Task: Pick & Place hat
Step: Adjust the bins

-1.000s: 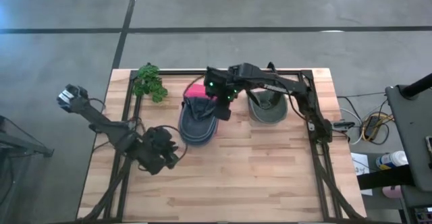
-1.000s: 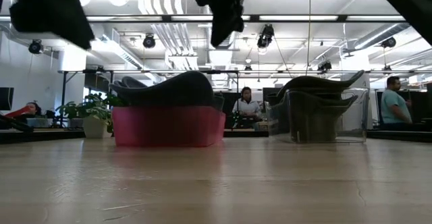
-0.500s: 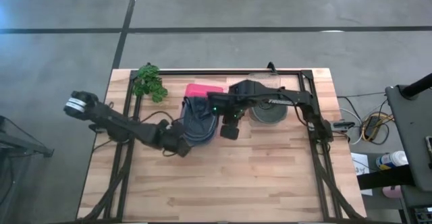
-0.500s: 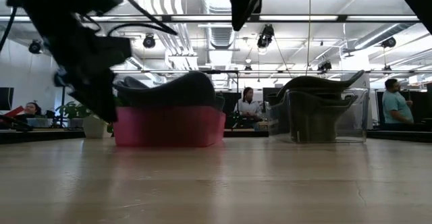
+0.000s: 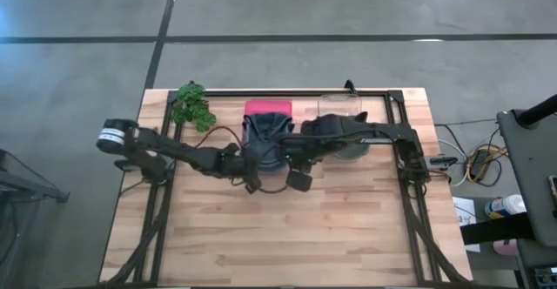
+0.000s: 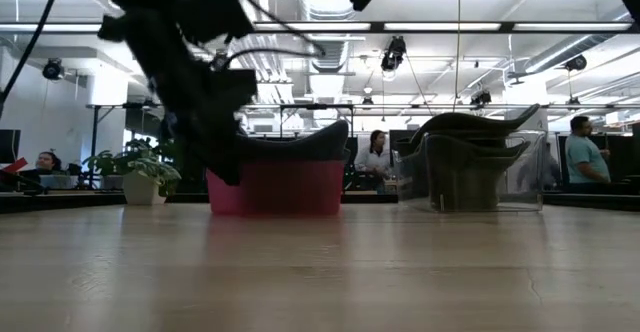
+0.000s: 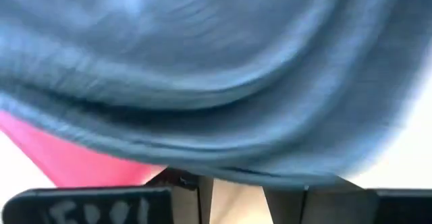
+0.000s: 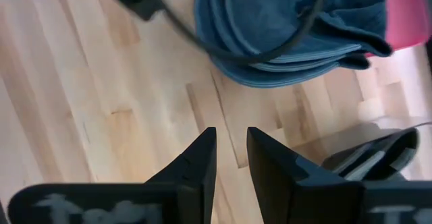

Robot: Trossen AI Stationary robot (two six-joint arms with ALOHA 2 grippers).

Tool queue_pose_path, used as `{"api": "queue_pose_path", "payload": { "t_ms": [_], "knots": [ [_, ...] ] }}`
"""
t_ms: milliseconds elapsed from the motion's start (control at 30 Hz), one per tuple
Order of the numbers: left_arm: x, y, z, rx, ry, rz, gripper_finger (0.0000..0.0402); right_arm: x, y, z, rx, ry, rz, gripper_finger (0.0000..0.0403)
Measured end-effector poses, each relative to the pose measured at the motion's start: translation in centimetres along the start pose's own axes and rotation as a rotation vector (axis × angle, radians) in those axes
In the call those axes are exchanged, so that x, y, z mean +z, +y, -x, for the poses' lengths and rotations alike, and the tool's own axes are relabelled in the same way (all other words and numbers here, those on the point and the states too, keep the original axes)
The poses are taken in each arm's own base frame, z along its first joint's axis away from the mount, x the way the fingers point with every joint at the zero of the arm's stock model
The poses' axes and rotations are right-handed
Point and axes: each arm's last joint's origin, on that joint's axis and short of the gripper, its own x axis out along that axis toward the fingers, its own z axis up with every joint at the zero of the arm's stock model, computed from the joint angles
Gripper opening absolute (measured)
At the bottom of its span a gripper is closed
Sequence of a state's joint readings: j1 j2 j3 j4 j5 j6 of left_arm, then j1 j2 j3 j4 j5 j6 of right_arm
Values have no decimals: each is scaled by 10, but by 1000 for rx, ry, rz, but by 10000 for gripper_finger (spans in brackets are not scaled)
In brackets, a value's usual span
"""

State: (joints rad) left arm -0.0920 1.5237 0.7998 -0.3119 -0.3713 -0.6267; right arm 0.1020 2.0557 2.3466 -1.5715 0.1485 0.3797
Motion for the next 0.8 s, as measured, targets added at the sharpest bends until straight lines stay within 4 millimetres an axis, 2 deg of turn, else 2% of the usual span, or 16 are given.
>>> {"api": "queue_pose_path", "payload": {
  "t_ms": [133,267,400,467,533,633,800],
  "knots": [
    [5,-12,30,-96,10,-57,105,-3,2,6,-23,-24,-15,79],
    [-2,-26,82,-218,-90,-96,105,-7,14,11,-6,-60,30,79],
    [-12,-28,134,-333,-242,-86,105,-27,30,33,-76,-140,90,79],
    [-14,-24,150,-363,-291,-73,105,-41,36,40,-107,-167,99,77],
    [-13,-19,156,-368,-300,-60,105,-57,36,38,-117,-144,53,72],
    [-19,-9,148,-264,-219,-90,105,-90,22,24,-182,-63,-128,62],
    [-32,13,134,-65,-100,73,105,-151,-28,19,-310,-78,-590,52]
  ]
}}
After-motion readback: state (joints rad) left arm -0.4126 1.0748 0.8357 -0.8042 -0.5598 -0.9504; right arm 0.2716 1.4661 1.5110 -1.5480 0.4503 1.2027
